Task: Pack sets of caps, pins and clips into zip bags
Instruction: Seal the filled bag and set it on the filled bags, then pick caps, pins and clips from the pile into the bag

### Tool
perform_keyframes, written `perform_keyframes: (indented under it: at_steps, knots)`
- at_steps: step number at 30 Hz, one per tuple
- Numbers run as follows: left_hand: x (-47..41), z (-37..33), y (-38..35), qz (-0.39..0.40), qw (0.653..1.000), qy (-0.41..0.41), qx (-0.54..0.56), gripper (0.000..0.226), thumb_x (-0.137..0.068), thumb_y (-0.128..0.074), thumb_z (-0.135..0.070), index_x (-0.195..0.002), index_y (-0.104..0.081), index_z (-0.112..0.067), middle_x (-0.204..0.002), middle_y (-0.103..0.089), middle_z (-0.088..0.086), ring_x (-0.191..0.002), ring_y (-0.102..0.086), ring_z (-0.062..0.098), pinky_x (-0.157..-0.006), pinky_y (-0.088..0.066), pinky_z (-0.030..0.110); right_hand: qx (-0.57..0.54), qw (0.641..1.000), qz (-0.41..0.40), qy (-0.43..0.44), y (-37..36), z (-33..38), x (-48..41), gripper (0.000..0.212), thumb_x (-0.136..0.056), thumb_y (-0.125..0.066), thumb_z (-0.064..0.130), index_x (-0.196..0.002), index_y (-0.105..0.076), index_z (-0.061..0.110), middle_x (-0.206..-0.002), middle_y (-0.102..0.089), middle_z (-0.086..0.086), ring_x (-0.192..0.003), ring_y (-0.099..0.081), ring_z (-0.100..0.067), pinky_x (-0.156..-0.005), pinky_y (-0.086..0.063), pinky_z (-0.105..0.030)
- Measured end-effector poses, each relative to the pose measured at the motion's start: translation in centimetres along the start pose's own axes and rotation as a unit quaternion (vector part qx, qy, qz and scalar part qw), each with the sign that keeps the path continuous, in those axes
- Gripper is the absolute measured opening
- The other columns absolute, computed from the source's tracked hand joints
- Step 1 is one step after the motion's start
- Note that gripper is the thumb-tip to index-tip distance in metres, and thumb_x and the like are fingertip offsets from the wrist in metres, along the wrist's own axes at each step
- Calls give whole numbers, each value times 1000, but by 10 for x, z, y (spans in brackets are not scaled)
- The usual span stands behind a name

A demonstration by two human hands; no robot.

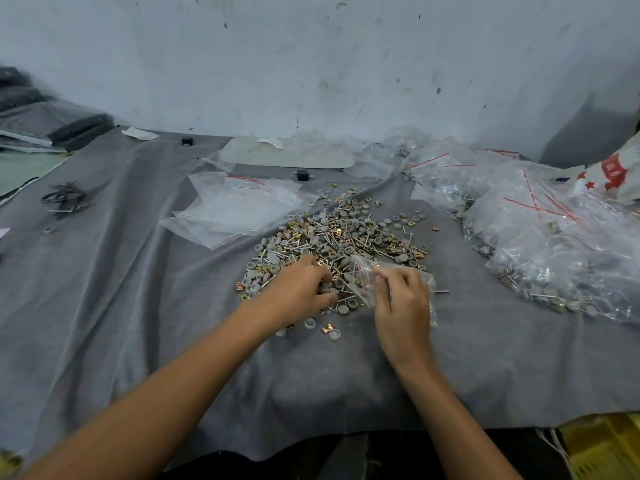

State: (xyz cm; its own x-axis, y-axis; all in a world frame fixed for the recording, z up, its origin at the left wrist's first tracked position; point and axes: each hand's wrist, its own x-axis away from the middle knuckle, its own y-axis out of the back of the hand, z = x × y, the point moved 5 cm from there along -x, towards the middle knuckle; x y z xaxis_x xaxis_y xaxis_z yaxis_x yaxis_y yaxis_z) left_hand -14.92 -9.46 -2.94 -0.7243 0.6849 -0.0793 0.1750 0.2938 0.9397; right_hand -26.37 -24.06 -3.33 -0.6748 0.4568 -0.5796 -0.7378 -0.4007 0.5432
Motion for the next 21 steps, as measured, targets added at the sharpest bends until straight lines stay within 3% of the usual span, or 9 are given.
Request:
perform_keyframes:
  at_steps: [7,11,14,21]
  knots:
    - [1,-7,3,-25,998,-18,-49,22,-94,-62,-35,-104,-66,-16,-108,-50,4,-86,-57,25,-73,-49,35,-17,999,-30,-1,3,-5,1,19,-102,-57,17,-115,-71,14,-109,-63,1,-105,-53,-17,-88,-41,-27]
    - [3,-8,5,-16,998,-24,-57,15,-94,-61,-32,-100,-62,-18,-105,-48,2,-84,-56,24,-76,-52,39,0,999,-46,11,6,-3,3,15,-102,-60,16,-111,-71,16,-107,-67,1,-102,-54,-20,-89,-34,-24]
    - [4,-6,7,-13,997,-37,-60,8,-93,-59,-24,-93,-61,-16,-94,-50,-1,-79,-53,20,-70,-46,34,14,999,-46,17,7,-3,2,13,-101,-61,16,-108,-72,14,-105,-68,0,-100,-54,-21,-89,-32,-23]
    - [5,3,16,-36,998,-26,-36,16,-96,-53,-19,-91,-67,-14,-82,-68,2,-73,-61,20,-65,-49,37,21,1000,1,11,-1,-6,1,17,-104,-56,20,-110,-71,15,-105,-67,1,-100,-51,-20,-85,-28,-22]
